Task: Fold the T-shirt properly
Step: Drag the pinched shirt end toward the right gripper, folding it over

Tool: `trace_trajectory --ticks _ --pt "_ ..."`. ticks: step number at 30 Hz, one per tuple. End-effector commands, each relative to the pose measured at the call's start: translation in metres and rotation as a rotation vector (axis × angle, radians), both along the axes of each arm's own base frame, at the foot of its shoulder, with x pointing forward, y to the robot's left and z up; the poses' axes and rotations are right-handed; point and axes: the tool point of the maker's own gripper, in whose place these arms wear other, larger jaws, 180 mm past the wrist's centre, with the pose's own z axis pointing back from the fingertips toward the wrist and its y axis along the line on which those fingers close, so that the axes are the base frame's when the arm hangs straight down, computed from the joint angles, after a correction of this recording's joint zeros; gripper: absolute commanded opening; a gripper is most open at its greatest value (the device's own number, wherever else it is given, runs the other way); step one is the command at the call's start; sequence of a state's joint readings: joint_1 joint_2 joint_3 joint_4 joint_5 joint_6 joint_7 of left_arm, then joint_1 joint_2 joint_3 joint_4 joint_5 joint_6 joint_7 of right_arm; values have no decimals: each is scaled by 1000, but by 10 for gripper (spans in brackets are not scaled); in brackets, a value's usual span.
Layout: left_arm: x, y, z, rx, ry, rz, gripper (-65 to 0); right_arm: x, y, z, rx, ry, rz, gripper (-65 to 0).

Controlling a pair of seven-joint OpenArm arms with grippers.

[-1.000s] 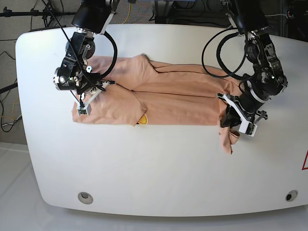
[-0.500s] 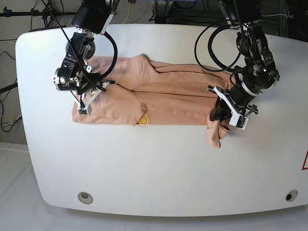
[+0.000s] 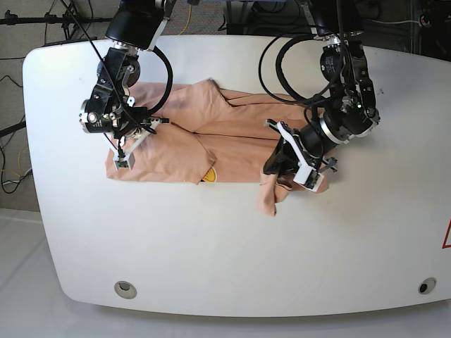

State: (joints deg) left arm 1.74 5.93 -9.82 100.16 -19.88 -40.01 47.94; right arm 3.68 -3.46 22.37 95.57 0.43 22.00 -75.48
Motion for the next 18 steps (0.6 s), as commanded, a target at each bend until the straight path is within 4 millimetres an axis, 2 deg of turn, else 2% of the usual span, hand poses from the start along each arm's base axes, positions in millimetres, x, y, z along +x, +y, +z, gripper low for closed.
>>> trace_trajectory --ticks 1,11,18 --pt "9 -5 12 -28 -45 -7 -624 8 -1 7 -3 -24 -2 -644" --pt "6 -25 -2 -55 -20 -68 -626 7 -1 7 -4 -21 -3 -644" --pt "2 -28 -6 -64 -18 -78 -633 6 -1 5 -4 -17 -1 -645"
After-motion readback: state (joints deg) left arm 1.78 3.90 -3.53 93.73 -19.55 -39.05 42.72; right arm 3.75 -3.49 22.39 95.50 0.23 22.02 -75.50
